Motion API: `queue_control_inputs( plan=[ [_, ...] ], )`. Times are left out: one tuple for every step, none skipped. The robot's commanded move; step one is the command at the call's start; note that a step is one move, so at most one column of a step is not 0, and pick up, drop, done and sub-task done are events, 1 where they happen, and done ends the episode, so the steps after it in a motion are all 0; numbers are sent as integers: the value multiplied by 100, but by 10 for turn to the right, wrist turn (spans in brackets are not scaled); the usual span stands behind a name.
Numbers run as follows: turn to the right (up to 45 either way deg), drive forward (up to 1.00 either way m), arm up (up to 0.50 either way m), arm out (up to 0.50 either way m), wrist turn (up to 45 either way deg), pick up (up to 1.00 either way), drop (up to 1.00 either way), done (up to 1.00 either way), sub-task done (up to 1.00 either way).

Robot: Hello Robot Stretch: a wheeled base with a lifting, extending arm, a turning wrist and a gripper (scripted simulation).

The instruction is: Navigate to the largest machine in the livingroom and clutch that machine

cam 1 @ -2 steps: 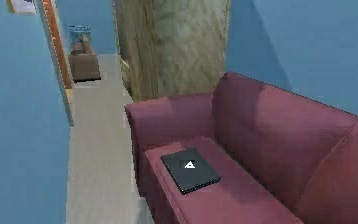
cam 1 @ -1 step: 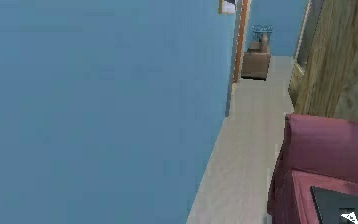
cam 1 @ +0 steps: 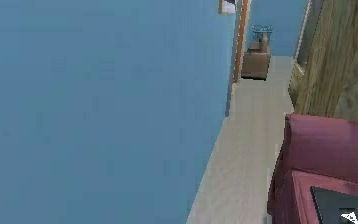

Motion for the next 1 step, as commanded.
queue_control_inputs(
  plan=[
    [180, 0, 0, 0, 0, 0, 0, 0, 0]
  ],
)
